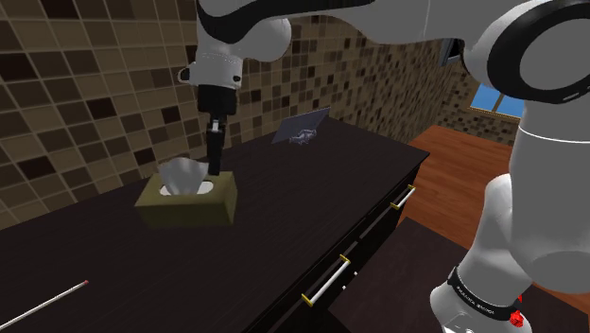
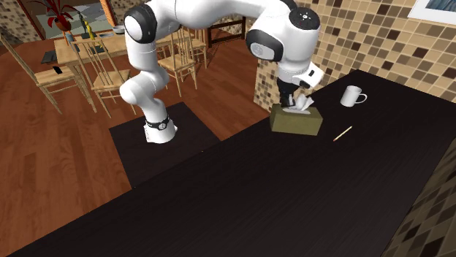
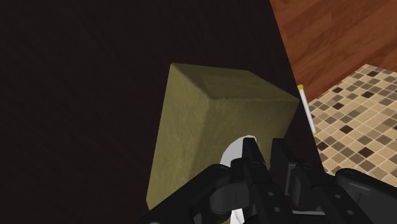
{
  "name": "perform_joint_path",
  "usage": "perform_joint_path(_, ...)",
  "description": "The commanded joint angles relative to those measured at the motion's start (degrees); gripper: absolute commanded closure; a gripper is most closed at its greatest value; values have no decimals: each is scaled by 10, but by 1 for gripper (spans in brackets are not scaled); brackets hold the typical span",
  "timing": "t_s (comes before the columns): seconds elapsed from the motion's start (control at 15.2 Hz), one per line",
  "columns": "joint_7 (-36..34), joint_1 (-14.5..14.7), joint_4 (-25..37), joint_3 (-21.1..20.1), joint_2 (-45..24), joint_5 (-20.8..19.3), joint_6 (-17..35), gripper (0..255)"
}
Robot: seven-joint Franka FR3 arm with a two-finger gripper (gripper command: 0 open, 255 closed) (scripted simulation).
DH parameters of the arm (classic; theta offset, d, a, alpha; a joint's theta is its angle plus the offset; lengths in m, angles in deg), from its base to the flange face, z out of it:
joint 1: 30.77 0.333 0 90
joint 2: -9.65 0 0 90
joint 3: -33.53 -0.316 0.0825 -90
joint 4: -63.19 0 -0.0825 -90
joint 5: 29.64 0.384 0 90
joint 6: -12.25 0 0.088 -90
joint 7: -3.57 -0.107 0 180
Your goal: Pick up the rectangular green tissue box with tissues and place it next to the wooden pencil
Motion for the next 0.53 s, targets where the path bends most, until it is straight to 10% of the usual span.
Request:
perform_joint_path(0.0, -20, 15, 14, -9, -20, 0, 15, 255)
perform_joint_path(0.46, -84, 67, 80, -33, -98, -8, 56, 255)
